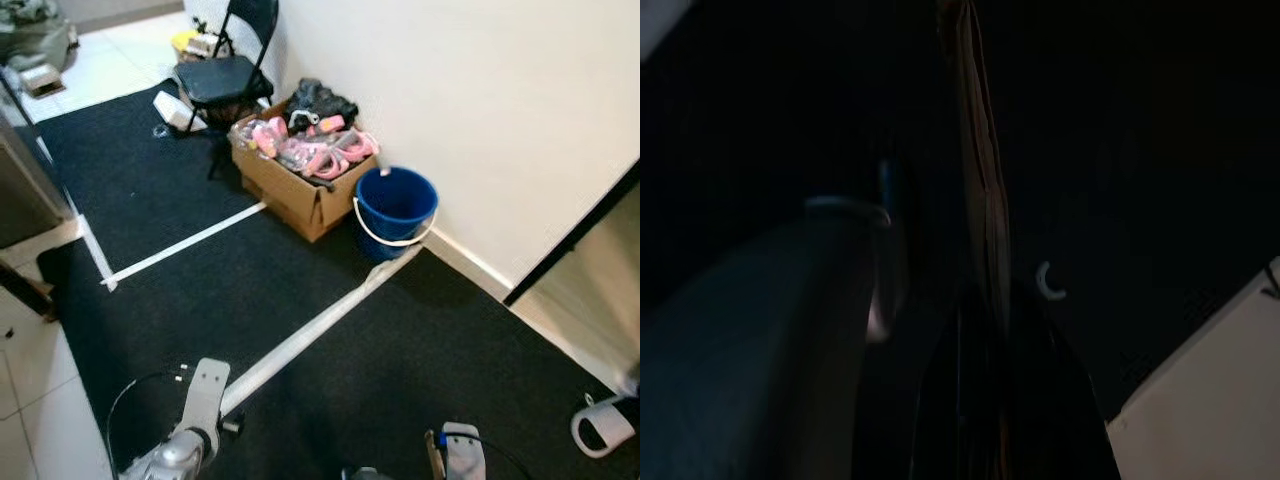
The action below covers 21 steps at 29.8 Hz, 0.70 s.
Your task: Picking trash to rubbish bin
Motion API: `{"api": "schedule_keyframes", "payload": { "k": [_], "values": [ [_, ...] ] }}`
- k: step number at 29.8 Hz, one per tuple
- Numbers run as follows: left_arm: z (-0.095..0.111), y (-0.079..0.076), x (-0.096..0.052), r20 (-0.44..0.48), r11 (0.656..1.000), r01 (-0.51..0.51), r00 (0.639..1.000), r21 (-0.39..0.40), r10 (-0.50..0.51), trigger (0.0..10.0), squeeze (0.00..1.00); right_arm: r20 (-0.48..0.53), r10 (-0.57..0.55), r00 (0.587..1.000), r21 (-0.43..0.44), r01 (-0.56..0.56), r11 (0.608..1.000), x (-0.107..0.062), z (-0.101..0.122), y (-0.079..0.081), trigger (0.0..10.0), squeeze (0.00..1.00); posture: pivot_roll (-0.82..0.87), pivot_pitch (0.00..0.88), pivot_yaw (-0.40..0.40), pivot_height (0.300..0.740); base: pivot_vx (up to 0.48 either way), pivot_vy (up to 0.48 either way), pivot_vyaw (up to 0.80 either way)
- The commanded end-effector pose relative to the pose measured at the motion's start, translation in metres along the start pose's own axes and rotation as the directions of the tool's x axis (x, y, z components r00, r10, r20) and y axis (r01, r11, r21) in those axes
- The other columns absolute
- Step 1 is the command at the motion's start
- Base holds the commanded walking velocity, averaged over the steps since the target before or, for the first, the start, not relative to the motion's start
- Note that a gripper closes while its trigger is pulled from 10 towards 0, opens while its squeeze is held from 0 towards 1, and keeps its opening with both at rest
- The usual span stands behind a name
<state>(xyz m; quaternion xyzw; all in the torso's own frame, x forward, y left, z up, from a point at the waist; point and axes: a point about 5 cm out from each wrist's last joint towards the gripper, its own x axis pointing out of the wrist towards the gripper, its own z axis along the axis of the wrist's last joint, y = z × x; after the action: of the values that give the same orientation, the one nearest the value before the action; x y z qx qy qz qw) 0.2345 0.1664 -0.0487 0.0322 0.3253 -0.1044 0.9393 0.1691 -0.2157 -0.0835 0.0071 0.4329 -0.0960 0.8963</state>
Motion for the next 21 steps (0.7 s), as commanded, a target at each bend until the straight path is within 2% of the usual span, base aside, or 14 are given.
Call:
{"api": "schedule_keyframes", "payload": {
  "k": [1,21],
  "values": [
    [-0.0071,-0.0039,-0.0019,-0.014,1.000,0.015,1.000,-0.010,-0.015,10.0,0.00,-0.016,-0.013,1.000,0.011,0.013,1.000,-0.0020,-0.0069,-0.0032,10.0,0.00,0.03,0.149,0.033,0.740,0.270,0.000,0.00],
    [-0.0082,-0.0066,-0.0020,-0.014,0.999,0.038,0.999,-0.016,-0.039,10.0,0.00,0.020,-0.007,1.000,0.007,0.007,1.000,-0.0010,0.0009,0.0008,10.0,0.00,0.03,0.133,0.027,0.740,0.377,0.000,0.00]
  ]
}}
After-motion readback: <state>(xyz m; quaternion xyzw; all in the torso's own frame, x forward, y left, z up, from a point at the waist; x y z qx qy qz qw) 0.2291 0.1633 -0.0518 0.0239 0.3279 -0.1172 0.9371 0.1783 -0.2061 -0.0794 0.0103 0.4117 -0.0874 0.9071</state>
